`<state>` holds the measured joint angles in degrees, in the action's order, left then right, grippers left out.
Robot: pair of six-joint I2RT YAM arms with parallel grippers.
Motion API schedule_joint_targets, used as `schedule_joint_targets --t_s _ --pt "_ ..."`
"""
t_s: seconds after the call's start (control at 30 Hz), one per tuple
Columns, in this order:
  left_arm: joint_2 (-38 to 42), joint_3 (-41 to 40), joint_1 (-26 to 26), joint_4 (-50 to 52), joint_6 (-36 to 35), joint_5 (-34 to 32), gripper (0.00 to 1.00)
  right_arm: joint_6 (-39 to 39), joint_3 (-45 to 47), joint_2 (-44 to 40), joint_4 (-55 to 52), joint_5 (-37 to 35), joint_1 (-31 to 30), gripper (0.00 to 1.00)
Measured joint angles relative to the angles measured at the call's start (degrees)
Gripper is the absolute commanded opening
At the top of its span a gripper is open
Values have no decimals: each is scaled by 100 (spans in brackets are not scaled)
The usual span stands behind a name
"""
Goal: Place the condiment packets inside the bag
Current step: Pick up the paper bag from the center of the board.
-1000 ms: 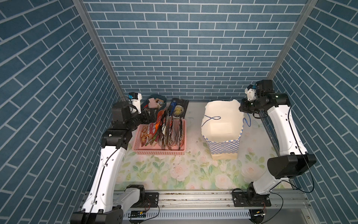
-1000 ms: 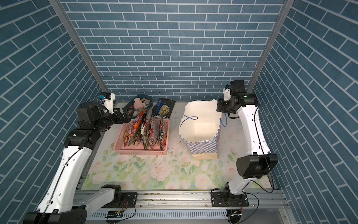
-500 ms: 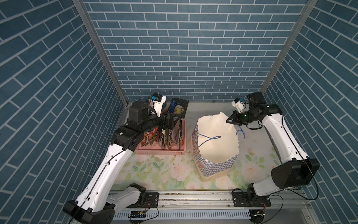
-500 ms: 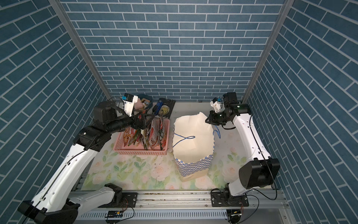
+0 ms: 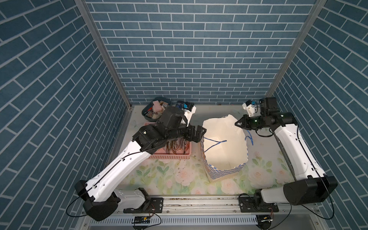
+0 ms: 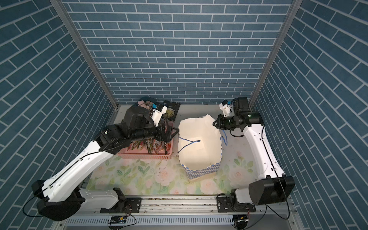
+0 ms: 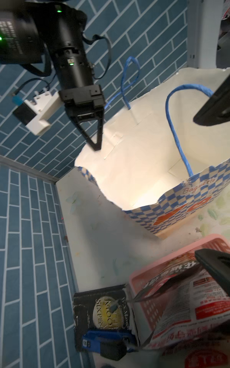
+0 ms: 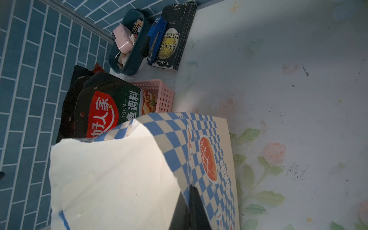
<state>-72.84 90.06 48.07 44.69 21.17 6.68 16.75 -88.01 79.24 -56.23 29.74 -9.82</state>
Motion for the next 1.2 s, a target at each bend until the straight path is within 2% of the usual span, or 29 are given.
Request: schedule_joint_targets --t_s 0.17,0.33,0.47,0.67,0.9,0.97,1.1,1.2 --pt "177 2 562 376 424 -273 100 297 122 -50 216 -87 0 0" --pt "-474 254 1309 776 765 -538 100 507 221 -59 437 -146 0 0" --pt "-911 337 1438 890 911 -651 100 619 380 -149 562 -146 0 0" --pt "-831 286 1523 852 1038 -767 100 708 461 -254 658 -144 0 0" --pt "-962 -11 1554 636 1309 -1598 99 728 560 -332 754 -131 0 0" --pt "-1043 -33 1543 575 1357 -1873 95 745 610 -369 767 -125 0 1" --pt "-1088 -144 1401 282 1399 -2039 72 748 686 -435 787 -120 0 1" --pt "-1088 -295 1290 7 1360 -1987 68 750 737 -459 833 -116 0 2"
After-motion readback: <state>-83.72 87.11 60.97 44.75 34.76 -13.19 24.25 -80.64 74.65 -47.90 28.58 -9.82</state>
